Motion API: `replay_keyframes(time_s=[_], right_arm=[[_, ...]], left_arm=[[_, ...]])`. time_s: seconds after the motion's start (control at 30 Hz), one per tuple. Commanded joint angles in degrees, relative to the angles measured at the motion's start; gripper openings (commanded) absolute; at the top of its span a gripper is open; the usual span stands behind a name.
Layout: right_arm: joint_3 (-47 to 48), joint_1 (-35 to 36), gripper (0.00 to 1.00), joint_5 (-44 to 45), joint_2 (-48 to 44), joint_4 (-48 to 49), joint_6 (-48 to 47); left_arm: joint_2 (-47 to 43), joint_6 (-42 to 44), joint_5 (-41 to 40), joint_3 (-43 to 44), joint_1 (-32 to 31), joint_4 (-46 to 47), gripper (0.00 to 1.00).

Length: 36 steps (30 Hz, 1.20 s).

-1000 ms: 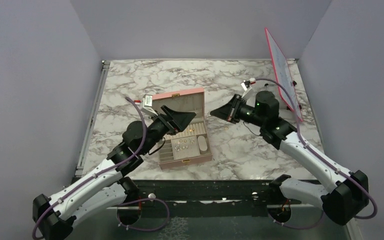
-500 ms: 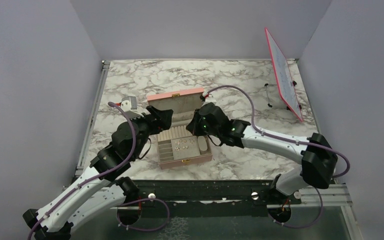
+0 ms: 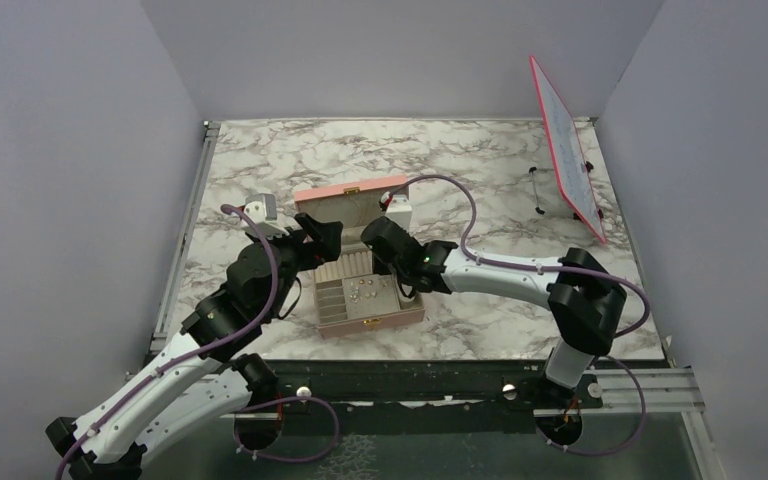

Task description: Organize the mixed jewelry

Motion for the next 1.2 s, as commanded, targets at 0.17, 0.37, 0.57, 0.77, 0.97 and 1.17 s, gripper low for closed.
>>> replay_keyframes(time_s=[0.17,0.37,0.57,0.77,0.97,1.17], right_arm=[[3.7,0.7,0.01,6.2,3.8,-2.1,0.3],[3.7,0.7,0.01,4.0,4.4,-2.4,1.2],[3.5,0.7,0.01,2.9,4.6,-3.5,1.7],[2.5,0.7,0.01,1.3,4.4,-3.5,2.0],[2.6,0.7,0.01,1.6,5.4,-4.2,1.8],[4.0,0.7,0.01,2.5,7.3,-6.0,1.4]], left_arm=[[-0.2,2.1,-2.0,-0.7,0.1,-0.2,0.85],[-0.2,2.3,-2.2,-0.9,0.2,-0.2,0.85],[-0.4,2.3,-2.3,-1.2,0.1,-0.2,0.85],[-0.4,2.3,-2.2,-1.3,0.2,-0.2,0.85],[-0.5,2.3,-2.2,-1.4,0.1,-0.3,0.85],[-0.8,2.1,-2.1,-1.4,0.1,-0.4,0.85]])
